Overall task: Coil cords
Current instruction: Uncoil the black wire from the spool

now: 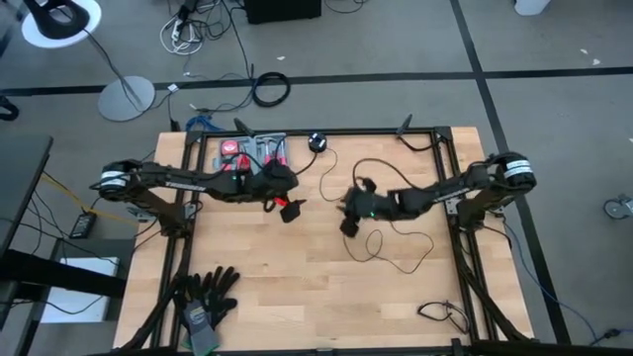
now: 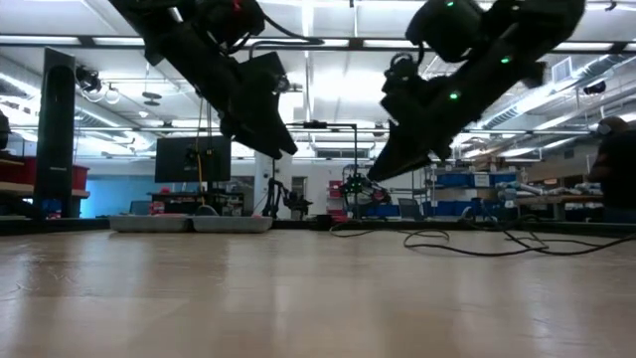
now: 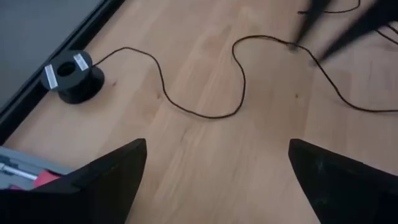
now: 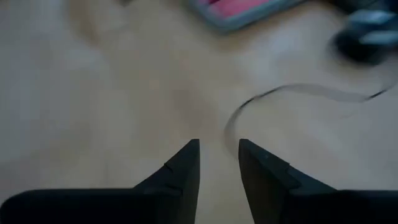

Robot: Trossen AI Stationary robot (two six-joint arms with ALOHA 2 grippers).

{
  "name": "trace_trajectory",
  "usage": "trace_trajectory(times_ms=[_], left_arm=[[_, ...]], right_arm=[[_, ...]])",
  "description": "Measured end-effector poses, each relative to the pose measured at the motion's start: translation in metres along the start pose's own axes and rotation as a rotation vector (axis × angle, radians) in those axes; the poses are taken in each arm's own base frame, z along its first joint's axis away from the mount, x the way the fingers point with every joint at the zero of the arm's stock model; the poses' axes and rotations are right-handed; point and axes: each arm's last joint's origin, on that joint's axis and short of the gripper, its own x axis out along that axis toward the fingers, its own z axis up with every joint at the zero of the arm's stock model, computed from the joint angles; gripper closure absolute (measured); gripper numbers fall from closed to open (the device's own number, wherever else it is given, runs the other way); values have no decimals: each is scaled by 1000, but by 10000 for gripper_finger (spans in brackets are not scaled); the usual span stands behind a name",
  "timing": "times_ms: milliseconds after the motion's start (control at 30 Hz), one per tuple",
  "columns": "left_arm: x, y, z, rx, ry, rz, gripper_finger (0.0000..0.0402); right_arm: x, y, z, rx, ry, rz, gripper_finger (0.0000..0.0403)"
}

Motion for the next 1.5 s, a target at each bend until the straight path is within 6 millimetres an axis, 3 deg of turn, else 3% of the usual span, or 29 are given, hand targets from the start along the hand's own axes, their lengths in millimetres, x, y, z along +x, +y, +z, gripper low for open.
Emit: trace_trajectory(times_ms=[133, 300, 567, 800, 1133, 1233, 1500], left_arm=[[1, 1, 1, 1, -7, 9, 6], [4, 11, 8, 1, -79, 113, 6], [14, 63, 25, -98, -142, 227, 6], [62, 115, 42, -135, -18, 157, 6], [127, 164, 94, -59, 163, 197, 6], [144, 172, 97, -52, 194, 236, 6], [165, 174, 74, -47, 365, 207, 6]], right_arm=[[12, -25, 22, -6, -80, -95, 286], [21, -53, 33, 18, -96, -176, 266], [26, -70, 35, 101, -74, -152, 230], [26, -71, 34, 101, -70, -154, 222], [25, -68, 30, 84, -29, -153, 221], [25, -68, 28, 79, -18, -154, 221], [25, -69, 24, 67, 24, -162, 221]])
